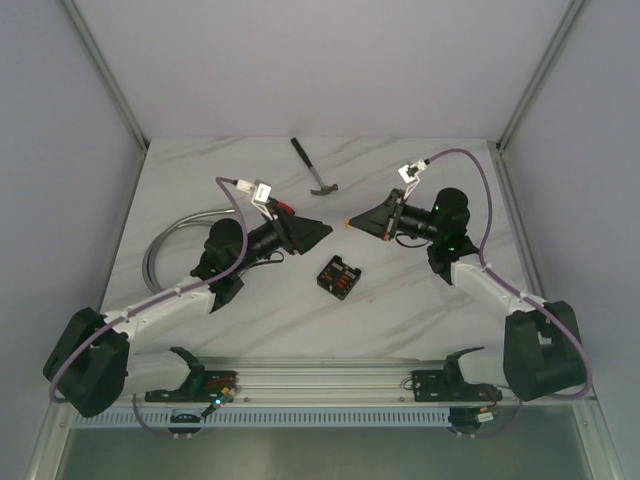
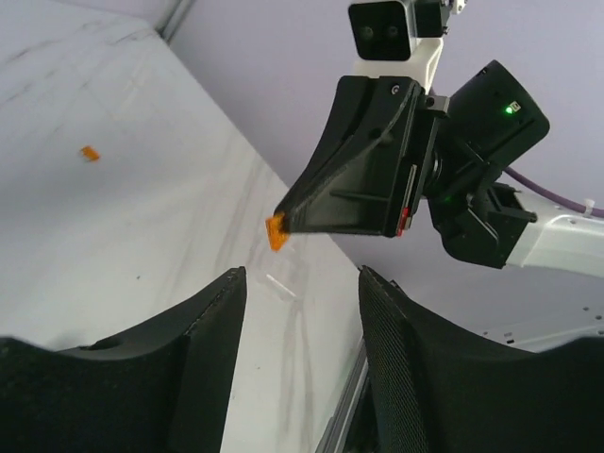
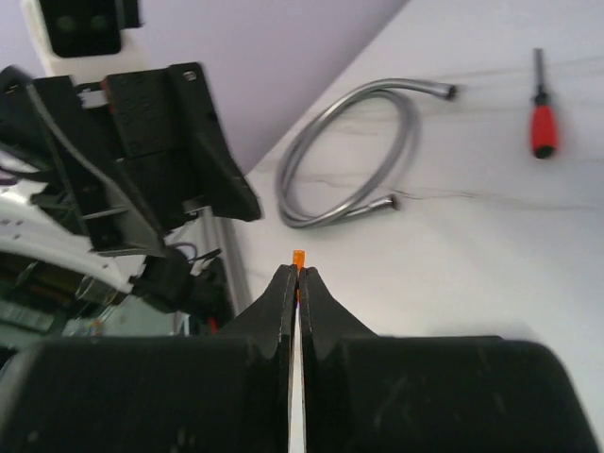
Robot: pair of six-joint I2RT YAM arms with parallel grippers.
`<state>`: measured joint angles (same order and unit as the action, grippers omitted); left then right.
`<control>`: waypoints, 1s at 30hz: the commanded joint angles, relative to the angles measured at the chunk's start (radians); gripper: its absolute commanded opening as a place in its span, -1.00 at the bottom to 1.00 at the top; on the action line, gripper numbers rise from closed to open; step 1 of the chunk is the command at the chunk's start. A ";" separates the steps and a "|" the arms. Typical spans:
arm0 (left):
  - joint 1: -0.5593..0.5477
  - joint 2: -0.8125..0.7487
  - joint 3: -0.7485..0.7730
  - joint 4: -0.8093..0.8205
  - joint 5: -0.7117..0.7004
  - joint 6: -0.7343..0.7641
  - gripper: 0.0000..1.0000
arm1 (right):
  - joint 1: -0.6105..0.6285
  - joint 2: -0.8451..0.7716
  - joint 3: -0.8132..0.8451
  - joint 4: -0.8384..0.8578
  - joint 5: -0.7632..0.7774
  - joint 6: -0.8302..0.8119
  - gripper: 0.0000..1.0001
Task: Snap on the fuse box
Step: Pick up the fuse from the center of the board.
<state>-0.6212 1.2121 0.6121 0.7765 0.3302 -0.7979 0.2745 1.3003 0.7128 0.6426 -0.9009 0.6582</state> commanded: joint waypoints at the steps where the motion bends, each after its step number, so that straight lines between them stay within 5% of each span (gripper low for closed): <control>1: -0.028 0.048 0.040 0.162 0.061 0.041 0.17 | 0.037 -0.031 -0.009 0.177 -0.101 0.084 -1.00; 21: -0.106 0.108 0.082 0.243 0.147 0.079 -0.48 | 0.065 -0.057 -0.022 0.235 -0.170 0.113 -1.00; 27: -0.110 0.083 0.055 0.265 0.149 0.071 -0.52 | 0.065 -0.046 -0.022 0.235 -0.173 0.110 -1.00; 30: -0.112 0.070 0.046 0.265 0.144 0.070 -0.75 | 0.065 -0.042 -0.022 0.234 -0.172 0.110 -0.99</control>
<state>-0.7090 1.3159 0.6632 0.9493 0.4274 -0.7387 0.3309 1.2583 0.7002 0.8539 -1.0580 0.7708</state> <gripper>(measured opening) 0.245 0.052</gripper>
